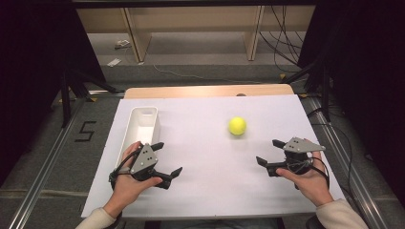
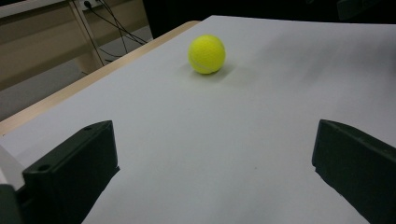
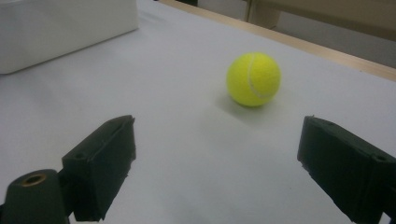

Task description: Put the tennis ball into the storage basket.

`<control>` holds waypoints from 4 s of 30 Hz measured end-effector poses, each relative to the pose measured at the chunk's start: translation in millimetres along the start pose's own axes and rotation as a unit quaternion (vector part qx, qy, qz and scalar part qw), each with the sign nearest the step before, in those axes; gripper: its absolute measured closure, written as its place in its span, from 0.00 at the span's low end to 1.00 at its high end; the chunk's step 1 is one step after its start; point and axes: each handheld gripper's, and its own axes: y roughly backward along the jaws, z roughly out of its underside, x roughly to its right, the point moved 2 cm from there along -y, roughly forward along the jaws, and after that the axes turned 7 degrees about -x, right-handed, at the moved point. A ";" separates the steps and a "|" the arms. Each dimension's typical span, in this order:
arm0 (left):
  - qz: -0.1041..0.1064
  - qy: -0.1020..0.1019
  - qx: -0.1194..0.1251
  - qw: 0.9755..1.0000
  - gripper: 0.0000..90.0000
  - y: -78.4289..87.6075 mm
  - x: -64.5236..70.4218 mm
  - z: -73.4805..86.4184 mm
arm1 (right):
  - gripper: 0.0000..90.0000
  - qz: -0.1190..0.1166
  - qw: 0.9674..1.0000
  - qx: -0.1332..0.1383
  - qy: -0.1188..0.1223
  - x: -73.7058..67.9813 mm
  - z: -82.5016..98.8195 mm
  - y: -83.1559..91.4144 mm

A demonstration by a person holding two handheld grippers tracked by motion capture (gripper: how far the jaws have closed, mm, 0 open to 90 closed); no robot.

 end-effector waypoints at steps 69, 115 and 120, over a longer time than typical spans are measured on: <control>0.001 -0.003 0.001 1.000 0.00 2.9 5.3 -1.1 | 0.11 0.049 0.997 -0.047 -0.038 38.3 -44.9 -107.0; 0.002 -0.001 0.004 1.000 0.00 4.4 5.9 -0.5 | 0.10 0.052 0.993 -0.092 -0.044 46.0 -50.1 -165.4; 0.001 -0.003 0.005 1.000 0.00 5.1 5.5 -0.7 | 0.11 0.054 0.993 -0.097 -0.046 48.3 -49.6 -171.2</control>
